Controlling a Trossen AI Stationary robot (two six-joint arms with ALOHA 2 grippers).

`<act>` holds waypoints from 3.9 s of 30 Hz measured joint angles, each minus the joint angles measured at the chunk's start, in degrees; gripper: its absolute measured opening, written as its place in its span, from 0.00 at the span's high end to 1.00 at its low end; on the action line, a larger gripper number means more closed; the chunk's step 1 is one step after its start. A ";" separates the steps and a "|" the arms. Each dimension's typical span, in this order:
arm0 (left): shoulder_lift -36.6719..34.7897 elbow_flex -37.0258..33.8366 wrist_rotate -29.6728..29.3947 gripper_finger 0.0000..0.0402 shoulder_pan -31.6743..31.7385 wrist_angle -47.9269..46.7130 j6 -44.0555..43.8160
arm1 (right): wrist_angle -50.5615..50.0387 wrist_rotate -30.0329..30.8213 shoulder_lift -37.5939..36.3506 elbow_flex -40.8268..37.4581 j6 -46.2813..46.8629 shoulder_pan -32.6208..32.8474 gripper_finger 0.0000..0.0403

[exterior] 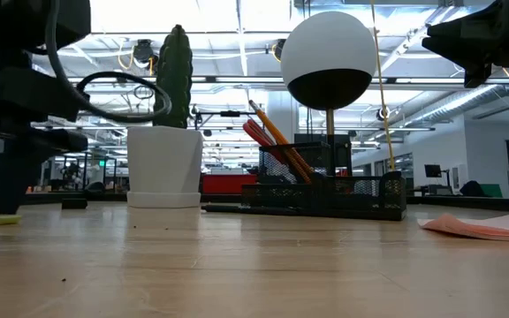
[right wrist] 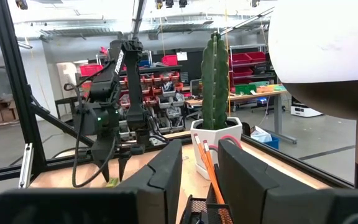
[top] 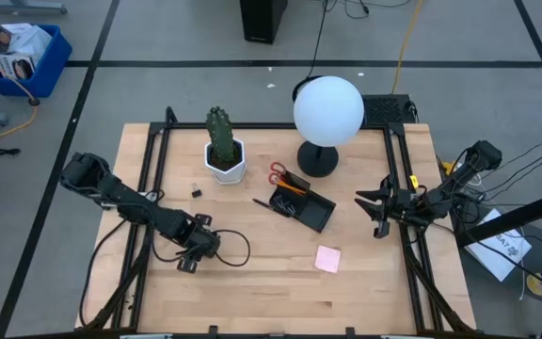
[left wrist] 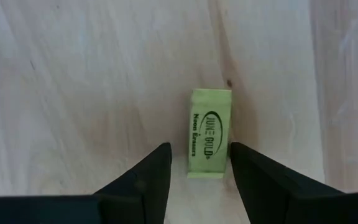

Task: Pick and place office supplies into organizer
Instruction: Put the light green eraser into the black desk organizer

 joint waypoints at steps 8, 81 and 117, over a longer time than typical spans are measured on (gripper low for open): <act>0.18 -1.83 -1.06 0.57 0.31 2.04 -3.27 | 0.00 0.00 0.02 -0.01 0.02 0.01 0.75; 4.16 14.84 -2.21 0.82 26.60 28.67 19.68 | 0.02 0.00 0.00 -0.01 0.02 0.02 0.75; 13.84 14.83 1.13 0.82 29.69 46.92 22.73 | 0.00 0.00 0.02 0.00 0.00 0.02 0.75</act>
